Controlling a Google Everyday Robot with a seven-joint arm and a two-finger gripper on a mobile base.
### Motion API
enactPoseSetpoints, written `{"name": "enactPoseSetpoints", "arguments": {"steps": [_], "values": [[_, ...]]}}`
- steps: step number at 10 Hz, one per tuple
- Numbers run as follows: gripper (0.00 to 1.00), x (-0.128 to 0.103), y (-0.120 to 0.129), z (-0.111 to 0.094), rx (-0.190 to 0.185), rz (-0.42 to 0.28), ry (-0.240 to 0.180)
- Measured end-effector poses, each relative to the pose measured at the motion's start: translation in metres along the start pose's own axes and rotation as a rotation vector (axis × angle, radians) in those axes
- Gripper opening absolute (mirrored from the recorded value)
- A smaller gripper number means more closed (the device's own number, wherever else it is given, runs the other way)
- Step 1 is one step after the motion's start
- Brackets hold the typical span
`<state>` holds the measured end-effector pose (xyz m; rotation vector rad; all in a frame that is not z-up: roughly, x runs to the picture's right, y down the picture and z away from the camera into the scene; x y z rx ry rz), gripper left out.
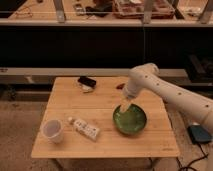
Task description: Push the ceramic bowl across the table
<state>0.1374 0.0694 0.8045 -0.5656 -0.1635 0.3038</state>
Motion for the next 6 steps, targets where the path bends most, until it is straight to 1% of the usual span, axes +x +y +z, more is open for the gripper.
{"name": "enactPoseSetpoints", "arguments": {"steps": [1, 2, 3, 4, 5, 6], "values": [[0.8, 0.02, 0.011, -0.009, -0.008, 0.027, 0.015], [0.8, 0.059, 0.026, -0.015, -0.01, 0.092, 0.041], [0.8, 0.088, 0.037, -0.015, -0.009, 0.146, 0.064], [0.8, 0.122, 0.048, -0.015, -0.005, 0.202, 0.096], [0.8, 0.135, 0.054, -0.015, -0.004, 0.227, 0.109], [0.8, 0.134, 0.053, -0.015, -0.002, 0.225, 0.108]]}}
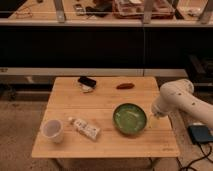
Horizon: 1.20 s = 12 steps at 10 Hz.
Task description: Push the ceramic bowl across the table
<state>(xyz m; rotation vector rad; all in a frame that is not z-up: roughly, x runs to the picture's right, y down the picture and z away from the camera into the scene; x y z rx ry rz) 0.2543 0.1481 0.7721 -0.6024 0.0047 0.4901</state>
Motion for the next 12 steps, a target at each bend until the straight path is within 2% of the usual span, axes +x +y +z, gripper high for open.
{"name": "enactPoseSetpoints", "arguments": {"steps": [2, 3, 6, 7, 8, 10, 12], "values": [[0.8, -0.002, 0.0, 0.002, -0.002, -0.002, -0.001], [0.8, -0.002, 0.0, 0.009, -0.013, -0.003, -0.013], [0.8, -0.019, 0.006, 0.062, -0.065, -0.062, -0.123], [0.8, -0.022, 0.003, 0.073, -0.066, -0.08, -0.16], [0.8, -0.024, -0.001, 0.078, -0.061, -0.101, -0.18], [0.8, -0.029, -0.01, 0.079, -0.048, -0.144, -0.208], [0.8, -0.025, -0.023, 0.064, -0.021, -0.173, -0.231]]}}
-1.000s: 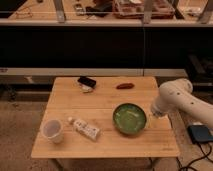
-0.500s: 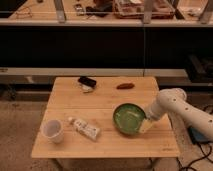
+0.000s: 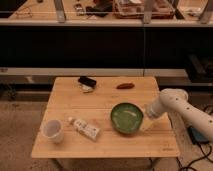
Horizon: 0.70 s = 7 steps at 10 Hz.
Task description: Push the ceramic bowl across the table
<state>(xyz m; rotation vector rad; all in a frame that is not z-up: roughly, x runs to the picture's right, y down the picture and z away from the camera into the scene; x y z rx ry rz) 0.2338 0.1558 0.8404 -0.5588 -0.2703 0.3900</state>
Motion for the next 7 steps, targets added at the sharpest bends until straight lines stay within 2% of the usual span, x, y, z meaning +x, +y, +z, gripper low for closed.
{"name": "enactPoseSetpoints", "arguments": {"steps": [2, 3, 5, 7], "values": [[0.8, 0.005, -0.007, -0.026, 0.016, -0.011, -0.027], [0.8, 0.01, -0.008, -0.033, 0.02, -0.017, -0.022], [0.8, 0.025, -0.005, -0.035, 0.009, -0.032, 0.009], [0.8, 0.026, 0.003, -0.025, -0.013, -0.042, 0.016]]}}
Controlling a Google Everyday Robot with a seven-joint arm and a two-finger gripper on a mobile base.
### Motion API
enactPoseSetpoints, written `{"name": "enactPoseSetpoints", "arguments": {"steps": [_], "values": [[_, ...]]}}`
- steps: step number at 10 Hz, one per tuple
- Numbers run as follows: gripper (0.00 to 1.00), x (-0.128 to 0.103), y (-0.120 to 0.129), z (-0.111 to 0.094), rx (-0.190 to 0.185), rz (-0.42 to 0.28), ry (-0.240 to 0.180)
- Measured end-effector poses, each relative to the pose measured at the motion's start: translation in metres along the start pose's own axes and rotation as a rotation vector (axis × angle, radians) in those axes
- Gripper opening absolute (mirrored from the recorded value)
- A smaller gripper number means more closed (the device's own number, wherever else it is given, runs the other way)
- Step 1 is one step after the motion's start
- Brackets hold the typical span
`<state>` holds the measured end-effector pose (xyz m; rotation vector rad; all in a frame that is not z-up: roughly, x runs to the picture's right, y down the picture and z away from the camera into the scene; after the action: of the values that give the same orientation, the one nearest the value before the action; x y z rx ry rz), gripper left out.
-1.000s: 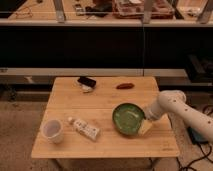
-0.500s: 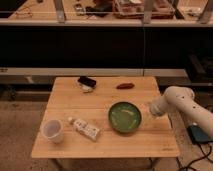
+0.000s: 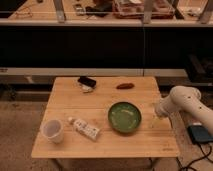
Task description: Push the ceramic bowl across the table
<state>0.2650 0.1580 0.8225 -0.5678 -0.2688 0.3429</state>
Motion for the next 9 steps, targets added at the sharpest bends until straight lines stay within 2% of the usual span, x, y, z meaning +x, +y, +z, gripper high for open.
{"name": "enactPoseSetpoints", "arguments": {"steps": [5, 9], "values": [[0.8, -0.029, 0.001, 0.026, -0.006, 0.004, -0.055], [0.8, -0.045, 0.005, 0.044, -0.044, -0.002, -0.092]]}}
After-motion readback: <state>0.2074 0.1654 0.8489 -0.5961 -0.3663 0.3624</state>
